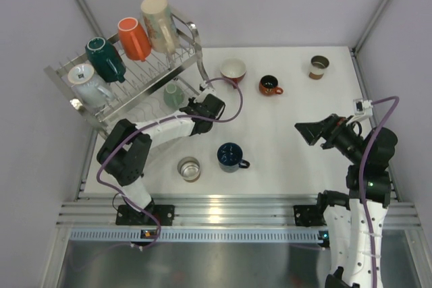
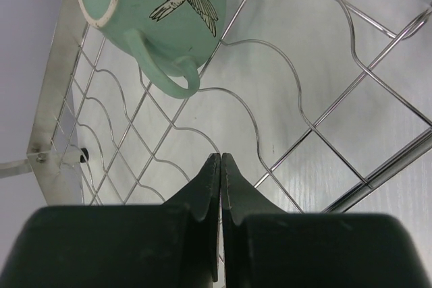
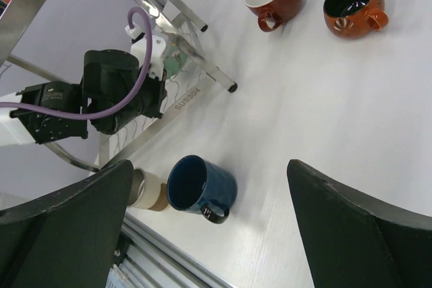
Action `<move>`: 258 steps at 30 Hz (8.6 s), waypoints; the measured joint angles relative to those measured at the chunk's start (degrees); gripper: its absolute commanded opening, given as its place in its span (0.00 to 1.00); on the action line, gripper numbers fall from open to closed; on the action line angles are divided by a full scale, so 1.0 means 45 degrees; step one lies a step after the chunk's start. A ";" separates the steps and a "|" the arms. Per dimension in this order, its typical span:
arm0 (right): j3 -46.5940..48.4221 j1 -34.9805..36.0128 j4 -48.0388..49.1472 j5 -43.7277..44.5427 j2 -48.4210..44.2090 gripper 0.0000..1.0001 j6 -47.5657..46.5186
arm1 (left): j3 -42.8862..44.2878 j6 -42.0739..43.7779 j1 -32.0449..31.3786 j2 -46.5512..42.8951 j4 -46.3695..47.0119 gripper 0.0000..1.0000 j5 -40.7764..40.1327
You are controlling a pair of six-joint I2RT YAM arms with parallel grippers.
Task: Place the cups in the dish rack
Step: Place the cup upside down on the dish rack, then grab a cup with the right arm, then pass the cup from the right arm to the left
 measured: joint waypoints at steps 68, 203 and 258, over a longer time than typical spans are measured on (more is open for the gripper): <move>0.0238 0.0379 -0.0641 0.0340 -0.0359 0.96 -0.0578 | 0.0491 -0.0010 0.0811 0.0617 0.1413 0.00 -0.1511; 1.6704 0.8126 0.2249 1.0530 2.4999 0.00 -0.0010 | -0.1015 -0.3604 -0.4177 -1.3605 0.0068 0.87 0.8845; -0.1676 0.5761 1.7184 0.2866 0.4784 0.00 1.3197 | 0.1132 -0.5319 -0.5440 -0.5411 0.8680 0.77 1.4596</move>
